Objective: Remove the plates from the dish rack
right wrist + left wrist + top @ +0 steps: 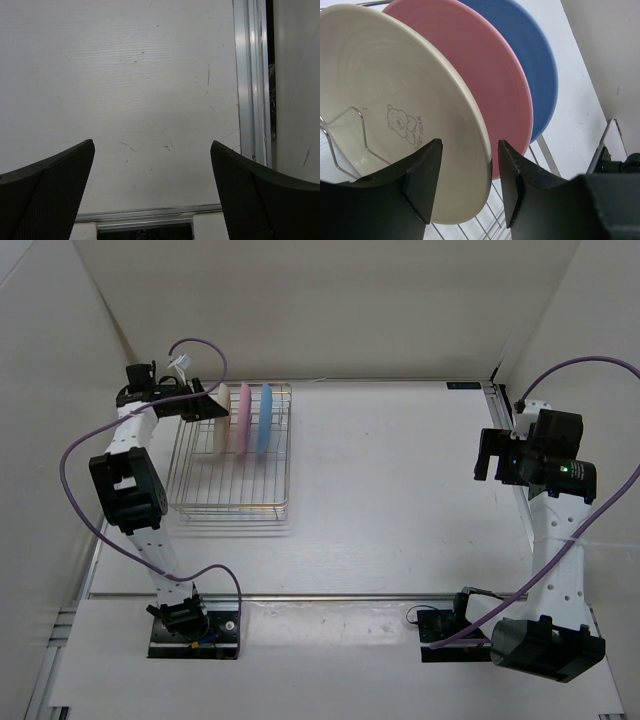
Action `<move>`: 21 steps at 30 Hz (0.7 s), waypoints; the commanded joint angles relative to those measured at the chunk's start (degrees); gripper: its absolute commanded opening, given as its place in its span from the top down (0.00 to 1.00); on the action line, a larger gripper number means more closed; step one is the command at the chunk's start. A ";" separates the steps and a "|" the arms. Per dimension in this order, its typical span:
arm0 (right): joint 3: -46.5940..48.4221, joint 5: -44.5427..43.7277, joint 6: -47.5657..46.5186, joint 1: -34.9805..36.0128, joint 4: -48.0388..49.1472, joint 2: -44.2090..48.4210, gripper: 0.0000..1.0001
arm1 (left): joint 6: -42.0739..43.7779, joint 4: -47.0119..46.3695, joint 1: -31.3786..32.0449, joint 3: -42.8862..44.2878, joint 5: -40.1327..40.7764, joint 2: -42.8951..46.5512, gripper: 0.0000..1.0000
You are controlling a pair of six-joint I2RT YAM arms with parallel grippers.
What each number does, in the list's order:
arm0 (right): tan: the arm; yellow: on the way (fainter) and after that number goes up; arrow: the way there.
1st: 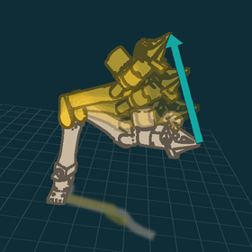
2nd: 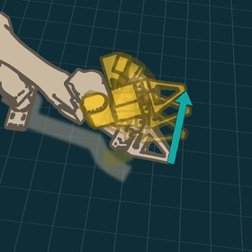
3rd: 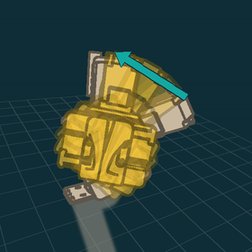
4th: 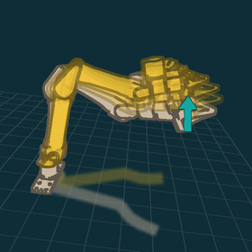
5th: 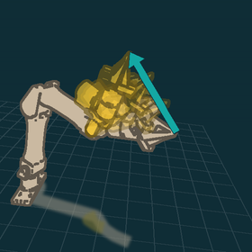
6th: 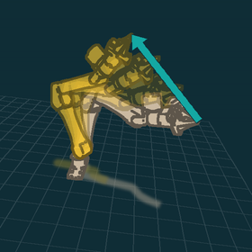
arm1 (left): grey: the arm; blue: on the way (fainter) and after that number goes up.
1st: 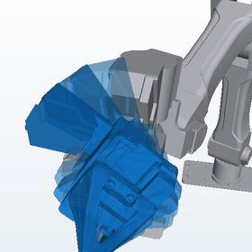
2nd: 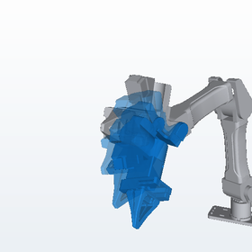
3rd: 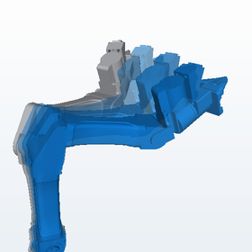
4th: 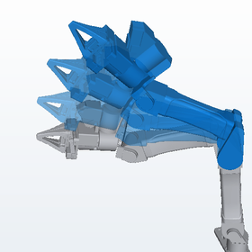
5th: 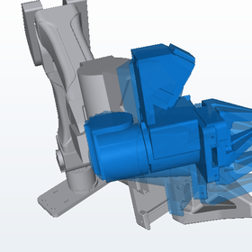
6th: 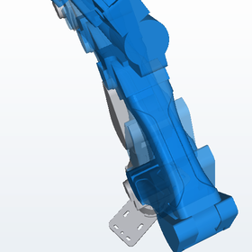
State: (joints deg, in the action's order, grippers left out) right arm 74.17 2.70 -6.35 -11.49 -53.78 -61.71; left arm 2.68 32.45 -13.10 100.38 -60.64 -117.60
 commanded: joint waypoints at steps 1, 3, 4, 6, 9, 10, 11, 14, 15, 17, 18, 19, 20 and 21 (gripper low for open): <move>-0.52 -0.59 -0.51 0.24 1.04 0.54 0.00 | 0.40 -0.72 -0.17 2.28 -1.23 1.23 0.41; -0.52 -0.59 -0.51 0.24 1.04 0.02 0.00 | 0.40 -0.72 -0.17 2.28 -1.23 1.23 0.43; -0.52 -0.59 -0.51 0.24 1.04 0.01 0.00 | 0.40 -0.72 -0.17 2.28 -1.23 1.23 0.43; -1.05 0.03 -0.51 0.24 1.04 0.01 0.00 | 0.40 -0.10 -0.78 2.89 -1.23 1.23 0.43; -1.57 0.03 -0.51 0.24 1.04 -0.51 0.00 | 0.40 0.59 -1.31 3.42 -1.23 1.23 0.47; -1.57 0.03 -0.51 0.24 1.04 -0.51 0.00 | 0.40 0.60 -1.31 4.20 -1.23 1.23 0.52; -1.57 0.03 -0.51 0.24 1.04 -0.51 0.00 | 0.40 1.21 -1.31 4.82 -1.84 1.23 0.55; -1.57 0.03 -0.51 0.24 1.04 -0.51 0.00 | 0.40 1.74 -1.31 5.44 -1.85 1.23 0.61; -1.57 0.03 -0.51 0.24 1.04 -0.51 0.00 | 0.40 1.74 -1.31 5.44 -1.85 1.23 0.61; -1.57 0.03 -0.51 0.24 1.04 -0.51 0.00 | -0.12 1.74 -1.31 5.44 -2.37 0.62 0.62; -1.57 0.03 -0.51 0.24 1.04 -0.51 0.00 | -0.13 1.74 -1.31 5.44 -2.38 0.62 0.62; -1.57 0.03 -0.51 0.24 1.04 -0.51 0.00 | -0.13 1.74 -1.31 5.44 -2.38 0.62 0.68; -1.57 0.03 -0.51 0.24 1.04 -0.51 0.00 | -0.13 1.74 -1.31 5.44 -2.38 0.62 0.77; -1.57 0.03 -0.51 0.24 1.04 -0.51 0.00 | -0.13 1.74 -1.31 5.44 -2.38 0.62 0.80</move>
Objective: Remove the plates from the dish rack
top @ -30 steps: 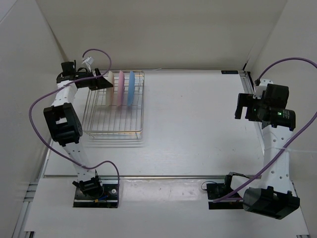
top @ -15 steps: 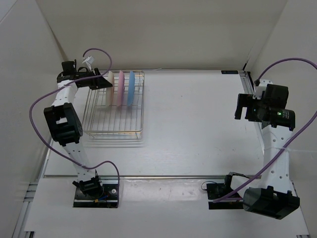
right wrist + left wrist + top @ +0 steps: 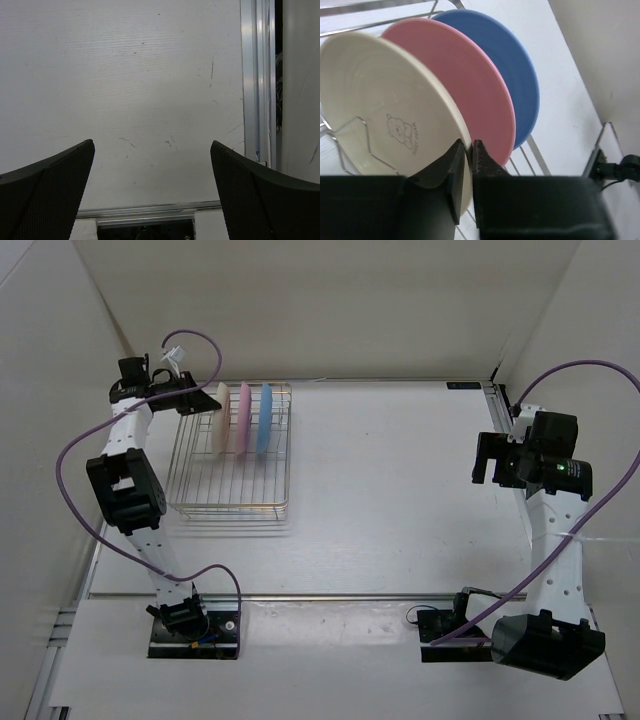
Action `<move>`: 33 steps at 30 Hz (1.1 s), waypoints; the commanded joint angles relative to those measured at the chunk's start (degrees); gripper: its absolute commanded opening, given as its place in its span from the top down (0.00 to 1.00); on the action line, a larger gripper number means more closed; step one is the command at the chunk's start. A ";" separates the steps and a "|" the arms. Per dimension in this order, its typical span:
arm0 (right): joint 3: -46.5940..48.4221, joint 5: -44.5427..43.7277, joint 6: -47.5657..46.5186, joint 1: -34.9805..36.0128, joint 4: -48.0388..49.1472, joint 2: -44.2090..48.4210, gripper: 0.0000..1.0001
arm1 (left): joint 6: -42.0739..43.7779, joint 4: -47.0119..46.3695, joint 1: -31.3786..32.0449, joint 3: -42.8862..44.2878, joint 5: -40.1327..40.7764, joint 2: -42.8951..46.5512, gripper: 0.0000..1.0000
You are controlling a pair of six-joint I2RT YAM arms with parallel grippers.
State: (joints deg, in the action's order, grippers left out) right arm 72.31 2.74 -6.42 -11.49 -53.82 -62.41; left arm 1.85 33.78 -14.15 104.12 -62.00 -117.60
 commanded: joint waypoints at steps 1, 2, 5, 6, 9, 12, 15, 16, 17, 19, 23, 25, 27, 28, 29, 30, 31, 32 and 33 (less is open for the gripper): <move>0.28 -0.02 -0.44 0.24 1.09 0.19 0.00 | 0.70 0.41 -0.26 1.70 -1.02 0.62 0.86; 0.28 -0.02 -0.44 0.24 1.09 0.19 0.00 | 0.01 0.41 -0.26 1.70 -1.02 0.62 0.89; 0.28 -0.02 -0.44 0.24 1.09 0.71 0.00 | 0.00 0.41 -0.26 1.70 -1.02 0.62 0.89; 0.28 -0.02 -0.44 0.24 1.09 0.71 0.00 | -0.52 0.41 -0.26 1.70 -1.02 0.62 0.89; -0.24 -0.02 -0.44 0.24 1.09 0.71 0.00 | -1.58 -0.11 -0.26 2.23 -1.55 0.09 0.89; -0.85 -0.02 -0.44 0.24 1.09 0.71 0.00 | -2.20 -1.17 -0.26 2.23 -2.16 0.09 0.89; -0.86 -0.02 -0.44 0.24 1.09 0.71 0.00 | -3.52 -1.17 -0.79 3.02 -3.47 0.09 0.89; -1.38 -0.02 -0.44 0.24 1.09 1.24 0.00 | -4.30 -1.17 -1.40 3.55 -3.48 0.09 0.89; -1.39 -0.02 -0.44 0.24 1.09 1.24 0.00 | -5.00 -1.17 -1.40 3.55 -4.35 0.61 0.89; -1.39 -0.02 -0.44 0.24 1.09 1.24 0.00 | -5.62 -1.17 -1.93 4.07 -5.58 1.31 0.89; -1.91 0.50 -0.44 0.24 1.62 1.24 0.00 | -6.24 -1.17 -1.93 4.08 -6.12 2.82 0.89; -1.91 0.51 -0.44 0.24 1.62 1.24 0.00 | -6.24 -1.17 -1.93 3.56 -6.64 4.65 0.89; -1.91 -0.02 -0.44 0.24 1.62 0.72 0.00 | -6.86 -1.17 -1.93 3.55 -7.25 5.71 0.89; -1.39 -0.02 -0.44 0.24 1.62 0.71 0.00 | -6.86 -1.17 -1.93 3.55 -7.26 6.24 0.89; -1.39 -0.02 -0.44 0.24 1.62 0.71 0.00 | -7.55 -1.17 -1.93 3.55 -7.26 7.03 0.89; -1.39 -0.02 -0.44 0.24 1.62 0.10 0.00 | -7.56 -1.17 -1.93 4.16 -7.78 7.03 0.89; -1.39 -0.02 -0.44 0.24 1.62 0.10 0.00 | -7.56 -1.17 -1.93 4.17 -7.79 7.73 0.89; -0.78 -0.02 -0.44 0.24 1.62 0.10 0.00 | -8.08 -0.48 -1.93 5.04 -7.79 7.74 0.89; -0.77 -0.02 -0.44 0.24 1.62 0.10 0.00 | -8.09 -0.47 -1.93 5.83 -7.79 8.35 0.89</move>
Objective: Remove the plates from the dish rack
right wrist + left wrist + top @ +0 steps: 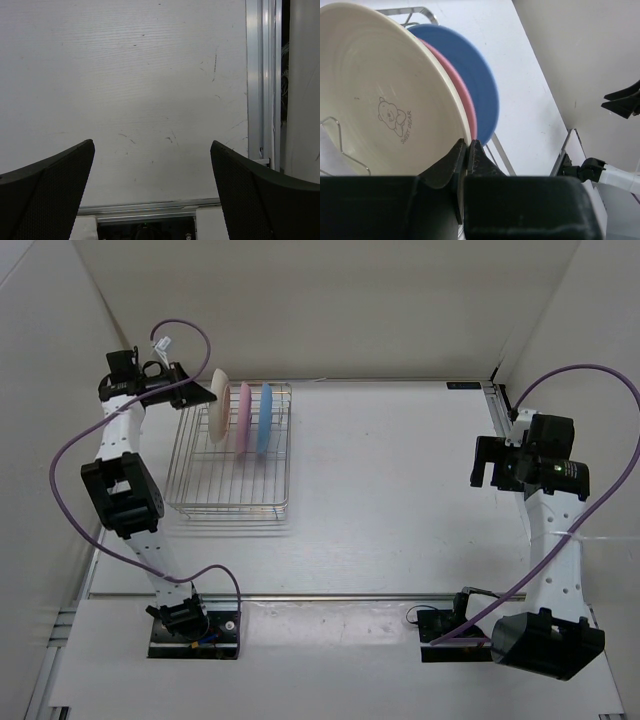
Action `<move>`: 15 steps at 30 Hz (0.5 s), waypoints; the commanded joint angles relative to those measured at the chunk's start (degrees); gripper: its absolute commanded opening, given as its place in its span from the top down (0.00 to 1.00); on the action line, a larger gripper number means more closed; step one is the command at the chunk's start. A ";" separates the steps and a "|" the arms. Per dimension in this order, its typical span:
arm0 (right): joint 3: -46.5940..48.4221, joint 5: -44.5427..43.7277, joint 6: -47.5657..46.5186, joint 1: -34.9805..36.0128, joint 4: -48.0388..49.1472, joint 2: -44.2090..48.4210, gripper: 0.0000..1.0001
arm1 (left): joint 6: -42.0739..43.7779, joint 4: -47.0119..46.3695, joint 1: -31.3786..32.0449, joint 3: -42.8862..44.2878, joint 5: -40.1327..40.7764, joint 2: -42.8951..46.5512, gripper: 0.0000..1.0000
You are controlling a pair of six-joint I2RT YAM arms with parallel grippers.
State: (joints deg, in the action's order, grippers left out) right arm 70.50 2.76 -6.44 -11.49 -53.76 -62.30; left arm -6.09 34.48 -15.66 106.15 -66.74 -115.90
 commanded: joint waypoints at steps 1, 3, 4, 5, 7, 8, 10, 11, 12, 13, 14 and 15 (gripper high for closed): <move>1.04 -0.04 -0.42 0.24 1.55 -0.53 0.00 | -0.15 -0.56 -0.42 4.32 -3.04 6.65 0.89; 1.57 -0.04 -0.42 0.24 1.55 -0.54 0.00 | -0.15 0.06 -0.42 5.99 -3.04 7.18 0.89; 1.57 -0.04 -0.42 0.24 1.55 -0.54 0.00 | -0.15 0.06 -0.42 6.61 -3.04 7.18 0.89; 1.57 -0.04 -0.94 0.24 1.55 -0.54 0.00 | -0.85 0.84 -0.42 7.14 -3.04 7.70 0.89; 2.09 -0.04 -0.95 0.24 1.55 -1.15 0.00 | -1.55 0.85 -0.42 7.85 -3.57 8.93 0.89; 2.10 -0.04 -1.47 0.24 1.55 -1.15 0.00 | -2.17 0.85 -0.42 8.54 -4.27 9.98 0.89; 3.32 -0.04 -2.95 0.24 1.55 -1.76 0.00 | -2.17 2.08 -0.42 10.47 -4.89 11.12 0.89; 3.33 -0.65 -3.66 0.84 1.55 -2.29 0.00 | -0.70 2.87 0.10 12.31 -4.89 12.17 0.89; 3.85 -1.70 -4.28 1.55 1.55 -2.30 0.00 | -0.16 3.57 0.89 13.37 -4.89 12.19 0.89; 3.86 -2.49 -4.81 1.55 1.55 -2.82 0.00 | 0.37 5.67 0.89 14.43 -4.28 12.97 0.89; 5.42 -3.37 -5.42 2.34 1.55 -3.61 0.00 | 0.98 6.38 1.59 15.39 -4.28 12.98 0.89; 6.39 -4.16 -5.43 2.35 1.55 -3.61 0.00 | 0.99 7.35 2.29 17.32 -4.28 13.59 0.89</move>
State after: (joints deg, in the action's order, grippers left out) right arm 72.60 1.19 -9.43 -10.04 -53.89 -65.30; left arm -7.07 39.05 -15.18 118.58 -68.45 -108.88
